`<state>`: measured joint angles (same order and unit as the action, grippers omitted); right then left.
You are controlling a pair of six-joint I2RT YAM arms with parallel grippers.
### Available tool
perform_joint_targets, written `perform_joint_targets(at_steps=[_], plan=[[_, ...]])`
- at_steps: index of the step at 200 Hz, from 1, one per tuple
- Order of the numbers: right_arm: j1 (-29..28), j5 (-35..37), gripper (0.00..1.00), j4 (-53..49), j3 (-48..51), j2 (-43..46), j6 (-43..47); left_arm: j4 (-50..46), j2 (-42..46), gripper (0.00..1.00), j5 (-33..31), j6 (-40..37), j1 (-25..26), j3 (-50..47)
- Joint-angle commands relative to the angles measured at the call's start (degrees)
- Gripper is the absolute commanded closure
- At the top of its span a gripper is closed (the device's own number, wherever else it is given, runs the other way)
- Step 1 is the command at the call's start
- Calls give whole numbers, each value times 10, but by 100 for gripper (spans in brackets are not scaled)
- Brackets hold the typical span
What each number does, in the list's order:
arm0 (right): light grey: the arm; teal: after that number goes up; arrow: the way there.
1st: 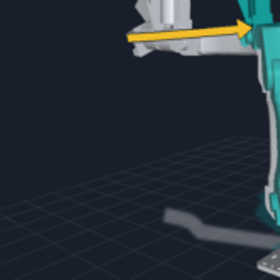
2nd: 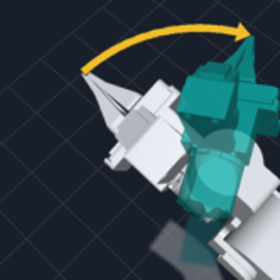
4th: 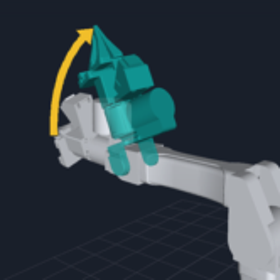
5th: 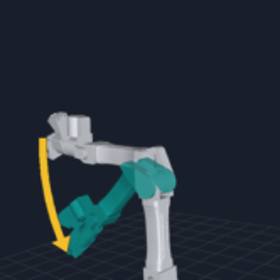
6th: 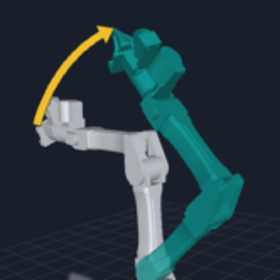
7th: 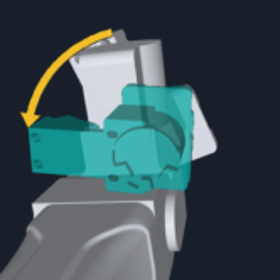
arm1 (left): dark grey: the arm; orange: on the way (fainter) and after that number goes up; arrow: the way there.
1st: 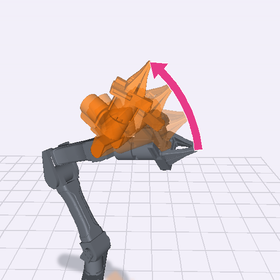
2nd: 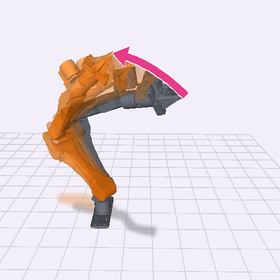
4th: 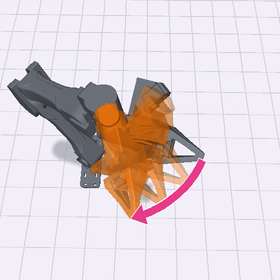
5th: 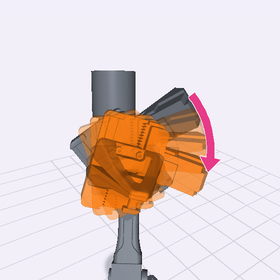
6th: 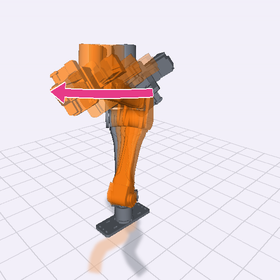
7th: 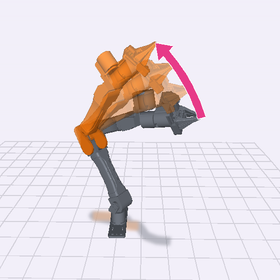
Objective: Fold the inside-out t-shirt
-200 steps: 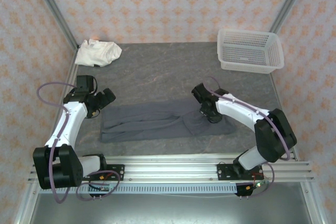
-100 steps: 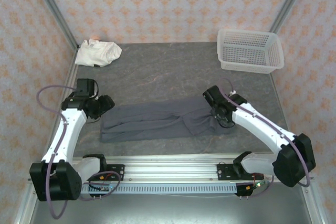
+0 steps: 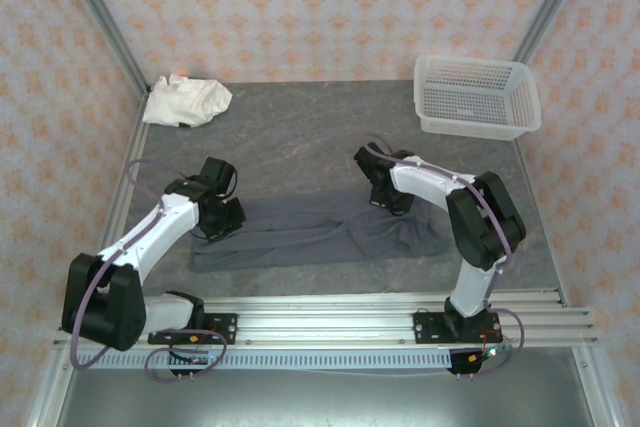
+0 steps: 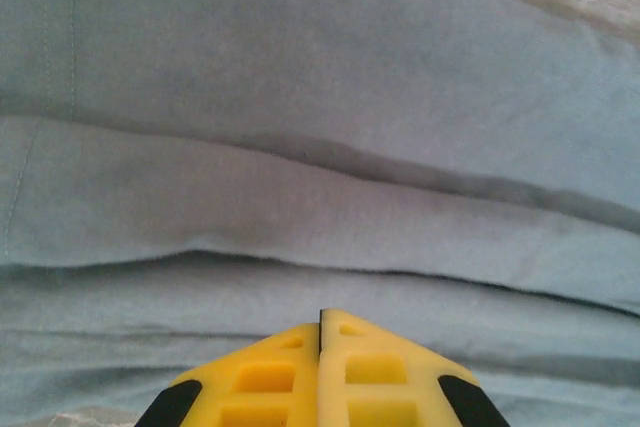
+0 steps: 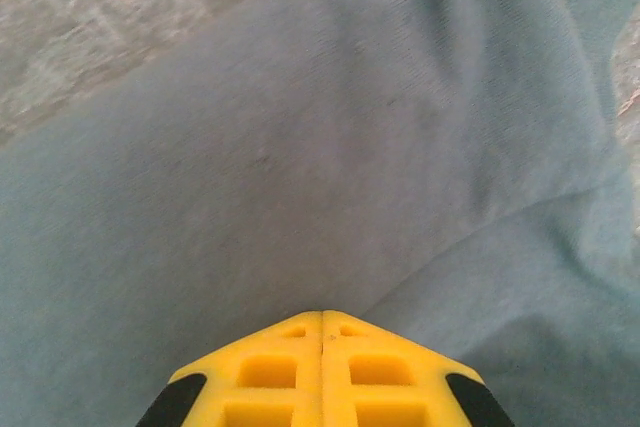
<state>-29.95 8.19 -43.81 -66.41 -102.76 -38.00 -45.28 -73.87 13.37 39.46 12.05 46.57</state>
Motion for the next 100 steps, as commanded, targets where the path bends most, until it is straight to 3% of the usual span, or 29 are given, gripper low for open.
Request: perform_joint_targets(at_steps=[1, 42, 67, 100], plan=[[6, 12, 100, -9, 10, -5, 9, 12, -25, 100, -53, 8, 2, 24], [6, -61, 100, 56, 42, -11, -29, 34, -121, 100, -76, -35, 1, 92], [6, -65, 100, 54, 27, -48, -37, 36, -204, 100, -93, -47, -3, 124], [6, -87, 100, 65, 11, -71, -28, 79, -224, 100, -77, -27, -3, 108]])
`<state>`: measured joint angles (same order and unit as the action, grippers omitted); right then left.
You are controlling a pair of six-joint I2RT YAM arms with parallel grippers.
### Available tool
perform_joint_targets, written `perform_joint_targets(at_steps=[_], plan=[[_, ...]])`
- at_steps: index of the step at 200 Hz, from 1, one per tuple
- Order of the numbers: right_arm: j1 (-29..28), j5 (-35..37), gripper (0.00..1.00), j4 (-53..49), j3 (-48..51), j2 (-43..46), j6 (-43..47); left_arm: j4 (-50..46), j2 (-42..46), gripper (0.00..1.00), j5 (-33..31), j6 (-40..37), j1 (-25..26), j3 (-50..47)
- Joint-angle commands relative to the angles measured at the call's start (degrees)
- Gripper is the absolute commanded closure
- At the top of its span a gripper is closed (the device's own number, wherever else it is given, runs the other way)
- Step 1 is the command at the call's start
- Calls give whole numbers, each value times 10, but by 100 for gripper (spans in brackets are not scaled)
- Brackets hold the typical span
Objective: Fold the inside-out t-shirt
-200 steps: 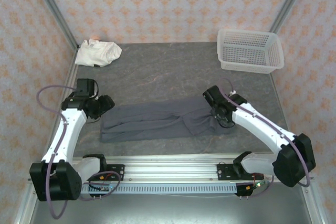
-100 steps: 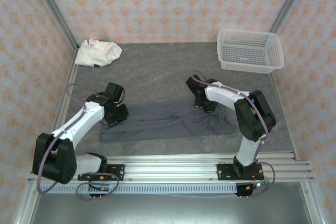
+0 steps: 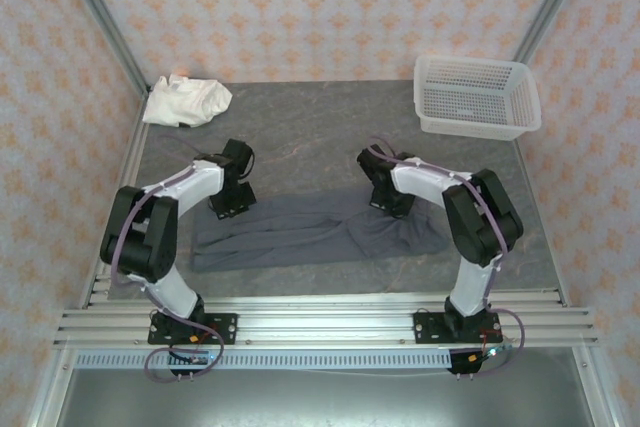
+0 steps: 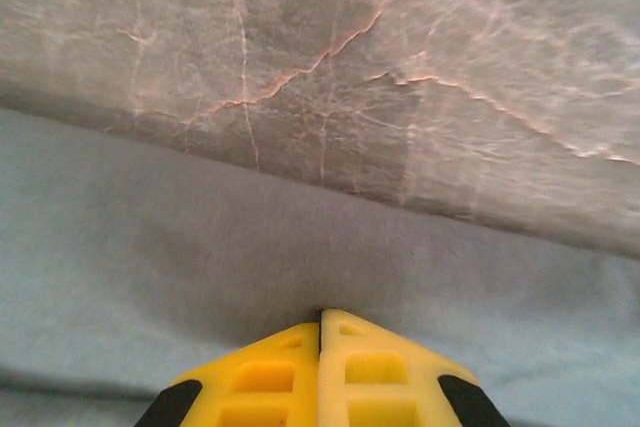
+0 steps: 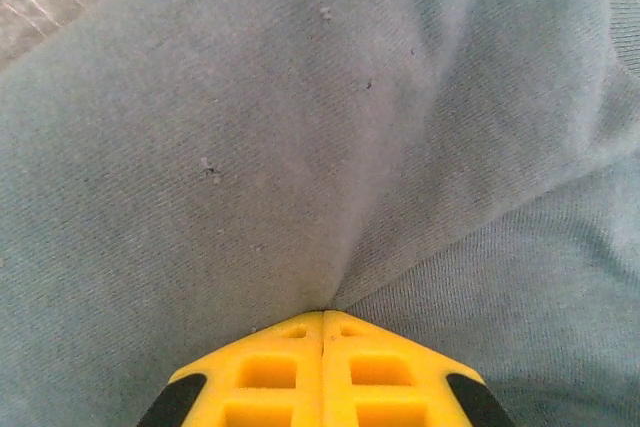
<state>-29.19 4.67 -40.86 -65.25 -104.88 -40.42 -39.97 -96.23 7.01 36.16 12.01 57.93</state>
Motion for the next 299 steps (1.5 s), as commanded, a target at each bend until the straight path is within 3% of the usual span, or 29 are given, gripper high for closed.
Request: perform_joint_targets(at_steps=[1, 46, 103, 141, 188, 207, 243, 299], plan=[[-2, -53, 100, 36, -1, -50, -3, 26, -1, 100, -13, 7, -3, -7], [-2, -75, 100, 49, -28, -72, 21, 27, -9, 100, -13, 48, -7, -48], [-2, -58, 100, 9, -220, -196, 39, 9, 82, 100, -43, 102, -13, -141], [-2, -60, 100, -17, -346, -270, 46, 22, 118, 100, -30, 104, -13, -178], [-2, -57, 100, -36, -385, -288, 58, 45, 114, 100, -11, 116, -13, -172], [3, -21, 100, -55, -348, -265, 41, 44, 94, 100, -38, 112, -19, -152], [8, -23, 100, -2, -173, -173, -17, 64, -13, 100, -40, 86, -55, -52], [1, -101, 100, 38, -11, -51, -124, 99, -163, 100, -15, 50, -52, 152]])
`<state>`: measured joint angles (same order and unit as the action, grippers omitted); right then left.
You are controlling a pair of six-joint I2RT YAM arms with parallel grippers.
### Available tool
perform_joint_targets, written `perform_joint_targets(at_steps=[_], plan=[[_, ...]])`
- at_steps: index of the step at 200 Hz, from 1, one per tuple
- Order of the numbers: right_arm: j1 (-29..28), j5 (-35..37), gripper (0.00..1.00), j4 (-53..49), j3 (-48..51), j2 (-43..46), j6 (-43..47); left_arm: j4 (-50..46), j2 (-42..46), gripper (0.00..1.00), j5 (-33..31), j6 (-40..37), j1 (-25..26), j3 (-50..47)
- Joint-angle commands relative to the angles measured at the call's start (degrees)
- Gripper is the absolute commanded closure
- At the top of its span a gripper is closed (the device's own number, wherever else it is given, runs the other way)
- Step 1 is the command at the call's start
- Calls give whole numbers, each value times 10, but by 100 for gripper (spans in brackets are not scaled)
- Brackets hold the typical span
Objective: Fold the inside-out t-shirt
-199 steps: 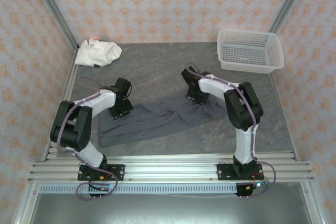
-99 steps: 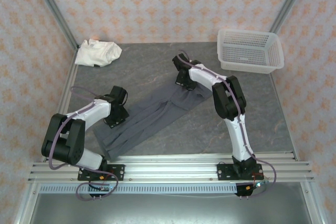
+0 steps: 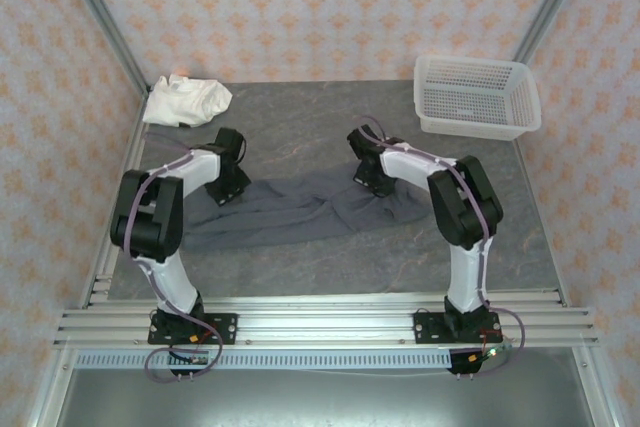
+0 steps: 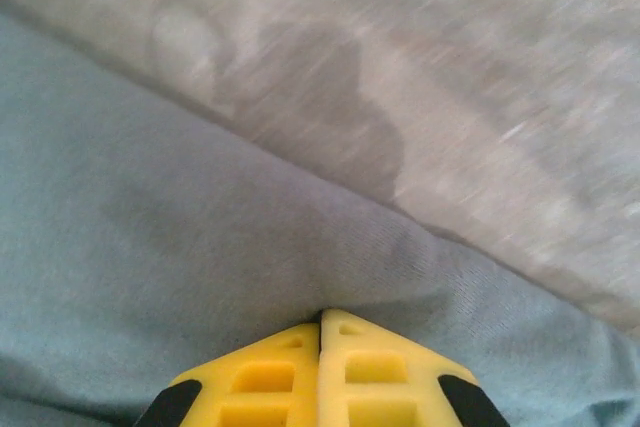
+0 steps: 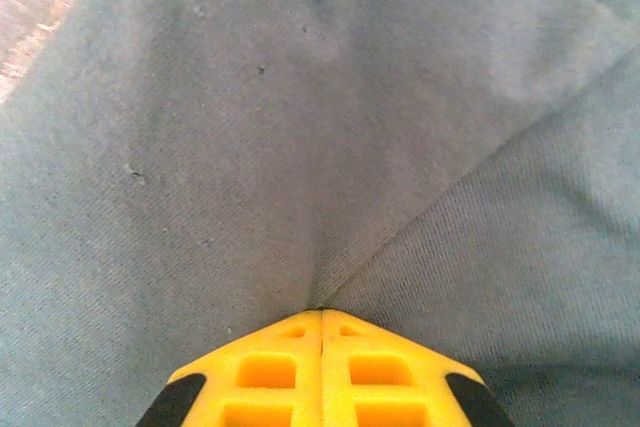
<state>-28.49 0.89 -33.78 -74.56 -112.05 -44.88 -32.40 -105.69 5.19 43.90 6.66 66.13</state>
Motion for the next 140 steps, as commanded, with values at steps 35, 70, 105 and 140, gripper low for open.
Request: perform_joint_targets(at_steps=[35, 70, 105, 140], plan=[[-63, -118, 100, 8, 172, 86, -151, 39, -183, 100, 20, -31, 20, 230], [-134, -136, 100, -29, 173, 95, -146, 53, -274, 100, 48, -3, 47, 354], [-180, -212, 100, -22, 132, 73, -102, 86, -328, 100, 102, 8, 80, 466], [-190, -225, 100, -44, 86, 109, -57, 47, -330, 100, 125, 3, 101, 554]])
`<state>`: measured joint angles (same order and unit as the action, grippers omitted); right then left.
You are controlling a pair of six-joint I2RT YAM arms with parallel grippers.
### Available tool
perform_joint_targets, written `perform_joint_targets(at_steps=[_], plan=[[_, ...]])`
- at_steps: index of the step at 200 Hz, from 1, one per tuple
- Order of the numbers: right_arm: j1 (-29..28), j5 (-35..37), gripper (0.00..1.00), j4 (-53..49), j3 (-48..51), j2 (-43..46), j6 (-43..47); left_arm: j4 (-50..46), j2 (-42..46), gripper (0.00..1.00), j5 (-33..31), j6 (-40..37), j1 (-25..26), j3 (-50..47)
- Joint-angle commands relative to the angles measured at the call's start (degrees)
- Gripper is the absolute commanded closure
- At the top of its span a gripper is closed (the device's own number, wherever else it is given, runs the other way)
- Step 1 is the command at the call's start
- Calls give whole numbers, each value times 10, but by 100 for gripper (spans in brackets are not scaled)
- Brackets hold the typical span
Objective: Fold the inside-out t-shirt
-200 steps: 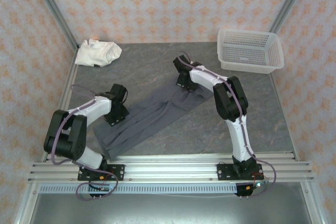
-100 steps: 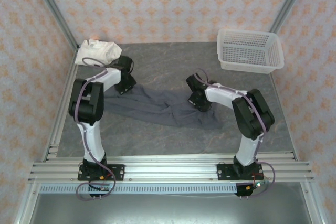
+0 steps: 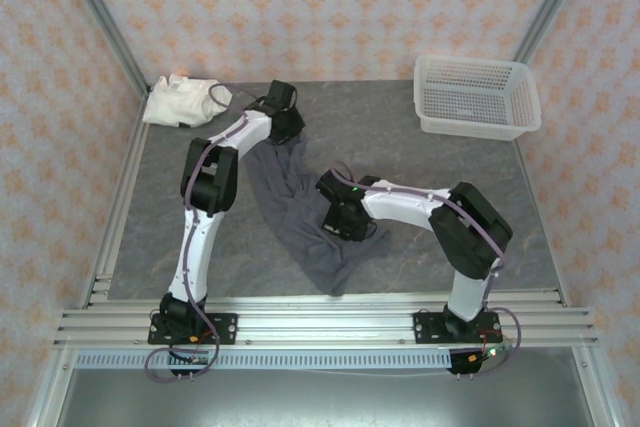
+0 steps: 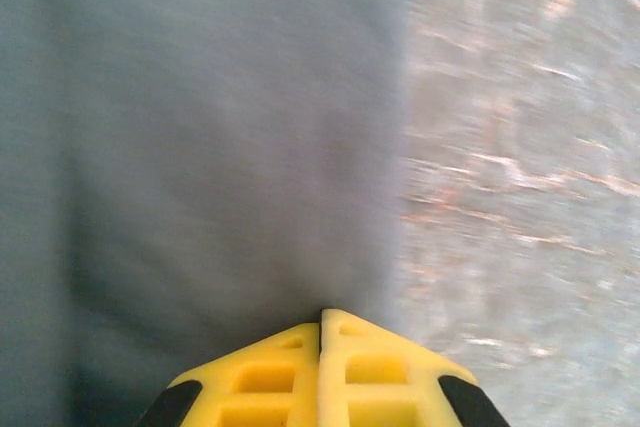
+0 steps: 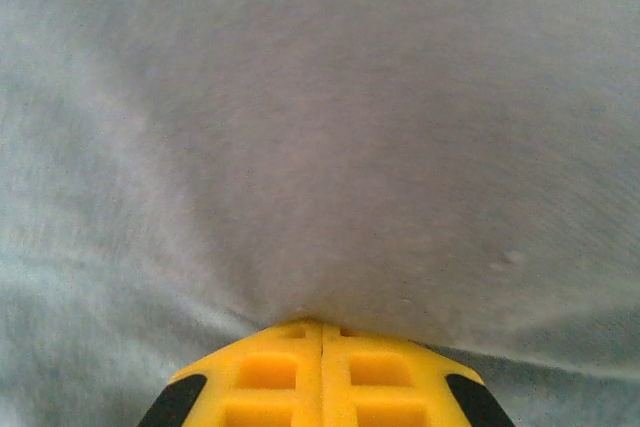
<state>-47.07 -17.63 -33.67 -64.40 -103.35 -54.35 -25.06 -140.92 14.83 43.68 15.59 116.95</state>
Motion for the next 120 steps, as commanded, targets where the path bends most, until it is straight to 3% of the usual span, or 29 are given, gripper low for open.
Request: perform_joint_targets(at_steps=[1, 40, 74, 120], plan=[[-5, -39, 100, -45, -16, 25, 39, -27, 25, 100, 27, 4, 11, 45], [1, 22, 100, -47, 9, 113, 64, -77, 152, 100, -22, -32, -23, -17], [26, 118, 100, -91, 17, 78, 107, -122, 266, 100, -84, -82, -82, -147], [40, 107, 100, -82, 23, 47, 164, -169, 240, 100, -20, -147, -119, -190]])
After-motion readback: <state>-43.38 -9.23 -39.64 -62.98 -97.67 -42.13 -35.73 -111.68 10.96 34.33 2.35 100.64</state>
